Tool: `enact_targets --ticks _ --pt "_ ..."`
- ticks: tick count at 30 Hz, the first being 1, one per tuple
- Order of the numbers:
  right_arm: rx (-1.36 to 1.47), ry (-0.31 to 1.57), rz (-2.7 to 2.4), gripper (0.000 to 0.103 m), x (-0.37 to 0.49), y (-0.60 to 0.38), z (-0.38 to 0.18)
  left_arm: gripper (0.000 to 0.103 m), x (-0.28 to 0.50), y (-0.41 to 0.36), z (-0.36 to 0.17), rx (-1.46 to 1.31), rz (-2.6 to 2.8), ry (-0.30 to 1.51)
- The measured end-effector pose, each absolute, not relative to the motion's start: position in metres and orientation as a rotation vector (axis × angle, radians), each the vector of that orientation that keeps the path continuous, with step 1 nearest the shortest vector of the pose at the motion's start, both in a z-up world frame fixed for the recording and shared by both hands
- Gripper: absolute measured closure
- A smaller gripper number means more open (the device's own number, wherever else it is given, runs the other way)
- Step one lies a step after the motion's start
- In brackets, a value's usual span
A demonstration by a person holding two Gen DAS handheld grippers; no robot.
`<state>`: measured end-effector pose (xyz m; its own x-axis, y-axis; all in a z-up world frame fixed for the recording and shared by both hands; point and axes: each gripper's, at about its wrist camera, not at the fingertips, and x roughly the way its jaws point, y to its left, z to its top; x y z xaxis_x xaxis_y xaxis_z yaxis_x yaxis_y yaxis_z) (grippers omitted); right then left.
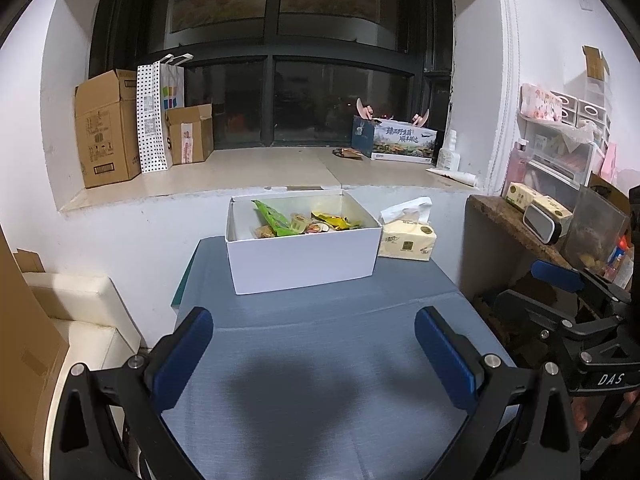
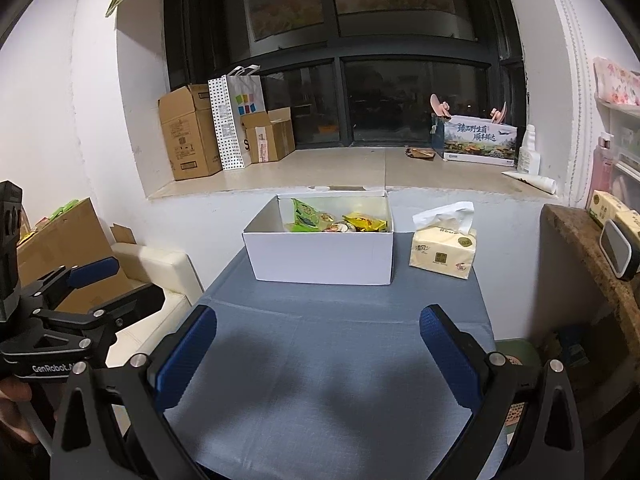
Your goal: Organize snacks
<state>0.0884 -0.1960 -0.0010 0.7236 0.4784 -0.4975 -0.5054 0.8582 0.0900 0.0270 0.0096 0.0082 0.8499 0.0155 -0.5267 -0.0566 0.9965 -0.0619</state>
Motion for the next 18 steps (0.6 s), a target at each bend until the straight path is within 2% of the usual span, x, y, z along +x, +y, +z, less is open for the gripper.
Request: enact_targets --ticks 18 --pt "-0.055 0.539 0.543 0.000 0.0873 -0.1950 0.0002 0.000 0.0273 0.0091 0.0071 -0.081 0.031 0.559"
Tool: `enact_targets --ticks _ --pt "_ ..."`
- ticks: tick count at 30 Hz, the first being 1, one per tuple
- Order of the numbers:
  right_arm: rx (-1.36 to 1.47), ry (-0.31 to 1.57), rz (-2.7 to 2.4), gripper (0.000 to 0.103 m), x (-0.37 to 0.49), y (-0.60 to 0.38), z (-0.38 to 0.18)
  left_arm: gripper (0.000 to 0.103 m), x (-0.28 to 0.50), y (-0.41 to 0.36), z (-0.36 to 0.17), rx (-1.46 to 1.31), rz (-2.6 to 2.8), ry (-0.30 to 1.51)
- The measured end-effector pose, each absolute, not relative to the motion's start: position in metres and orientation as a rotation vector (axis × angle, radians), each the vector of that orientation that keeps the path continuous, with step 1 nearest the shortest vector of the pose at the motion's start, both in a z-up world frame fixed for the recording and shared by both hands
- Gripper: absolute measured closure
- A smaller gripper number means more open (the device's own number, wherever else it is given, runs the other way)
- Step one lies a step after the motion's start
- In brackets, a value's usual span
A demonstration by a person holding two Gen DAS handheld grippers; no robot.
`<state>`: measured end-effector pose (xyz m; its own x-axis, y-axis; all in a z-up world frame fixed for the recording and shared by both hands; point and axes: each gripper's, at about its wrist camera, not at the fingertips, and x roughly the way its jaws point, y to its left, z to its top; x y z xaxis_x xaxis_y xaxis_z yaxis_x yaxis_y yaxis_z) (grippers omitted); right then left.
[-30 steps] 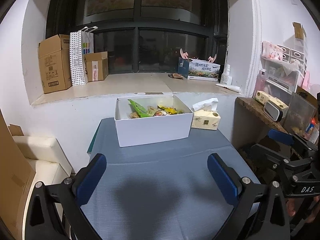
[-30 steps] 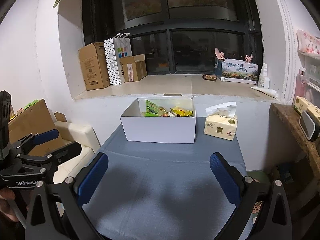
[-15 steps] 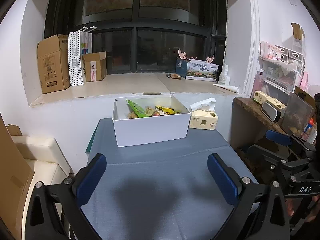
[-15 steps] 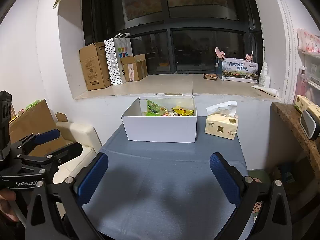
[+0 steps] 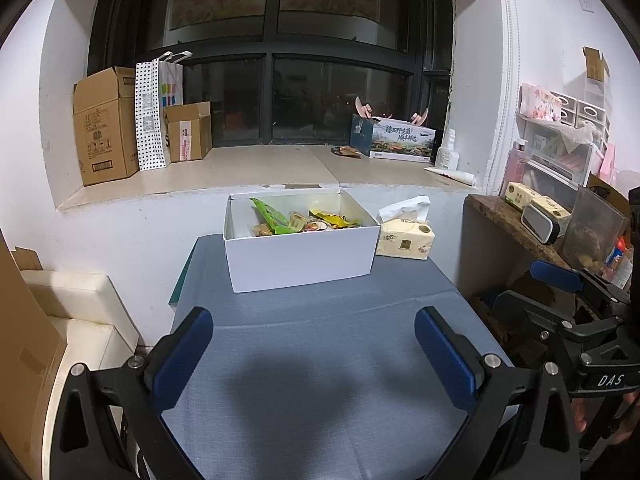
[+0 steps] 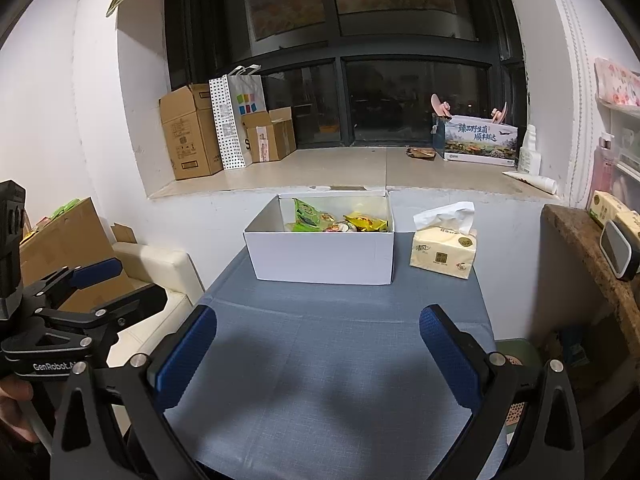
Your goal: Organize snacks
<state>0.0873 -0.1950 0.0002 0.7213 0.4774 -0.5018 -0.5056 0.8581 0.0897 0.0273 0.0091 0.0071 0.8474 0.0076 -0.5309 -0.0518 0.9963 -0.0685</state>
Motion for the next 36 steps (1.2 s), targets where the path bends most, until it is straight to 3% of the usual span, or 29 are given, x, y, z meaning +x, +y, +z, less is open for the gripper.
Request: enact_targets --ticks 36 --pt "-0.046 0.553 0.546 0.000 0.0872 -0.1949 -0.0007 0.000 0.0273 0.0093 0.0056 -0.091 0.022 0.569"
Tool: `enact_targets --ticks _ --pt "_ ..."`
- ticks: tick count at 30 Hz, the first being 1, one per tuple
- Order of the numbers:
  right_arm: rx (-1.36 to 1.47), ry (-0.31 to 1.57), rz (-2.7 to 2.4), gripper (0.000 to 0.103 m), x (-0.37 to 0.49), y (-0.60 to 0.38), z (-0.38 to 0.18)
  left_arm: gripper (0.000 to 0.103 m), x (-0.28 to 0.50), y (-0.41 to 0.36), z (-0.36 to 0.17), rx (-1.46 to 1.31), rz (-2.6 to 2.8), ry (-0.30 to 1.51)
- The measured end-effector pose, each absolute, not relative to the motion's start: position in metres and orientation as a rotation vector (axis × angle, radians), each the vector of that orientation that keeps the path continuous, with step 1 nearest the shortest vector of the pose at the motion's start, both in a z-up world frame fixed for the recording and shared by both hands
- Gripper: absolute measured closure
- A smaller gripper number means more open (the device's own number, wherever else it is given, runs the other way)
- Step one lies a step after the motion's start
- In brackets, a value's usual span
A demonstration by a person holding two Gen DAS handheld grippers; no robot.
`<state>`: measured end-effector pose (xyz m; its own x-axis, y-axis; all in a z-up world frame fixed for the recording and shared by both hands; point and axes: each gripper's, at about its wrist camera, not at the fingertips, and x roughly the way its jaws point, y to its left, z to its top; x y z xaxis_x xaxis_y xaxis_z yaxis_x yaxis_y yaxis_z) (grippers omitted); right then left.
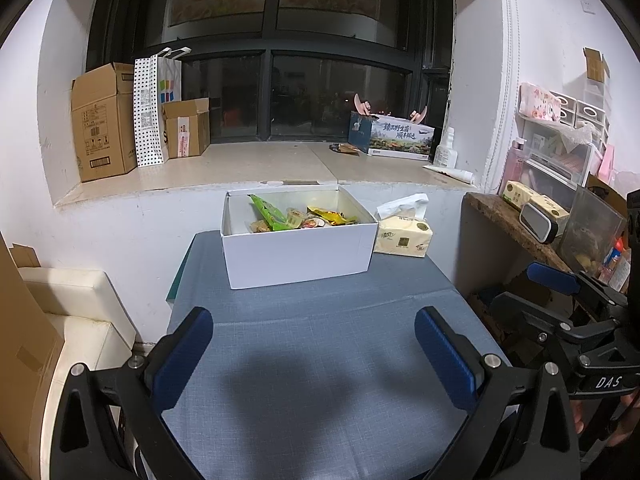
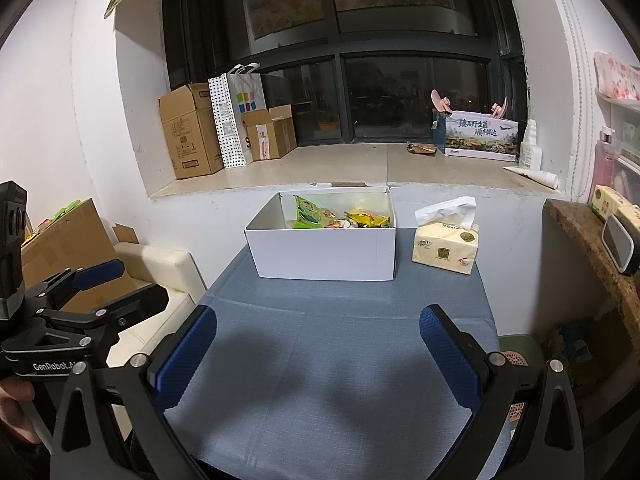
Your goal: Organize snacks
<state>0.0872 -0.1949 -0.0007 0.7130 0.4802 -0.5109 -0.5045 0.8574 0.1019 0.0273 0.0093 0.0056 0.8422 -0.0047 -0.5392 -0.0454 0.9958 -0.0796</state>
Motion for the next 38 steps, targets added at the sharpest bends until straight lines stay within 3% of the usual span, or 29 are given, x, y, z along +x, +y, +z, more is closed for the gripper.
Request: enact_targets --ticks 38 --pt "-0.048 0.556 0.543 0.000 0.0848 -0.1940 0.0005 0.000 0.0266 0.0107 0.0051 -0.089 0.009 0.570"
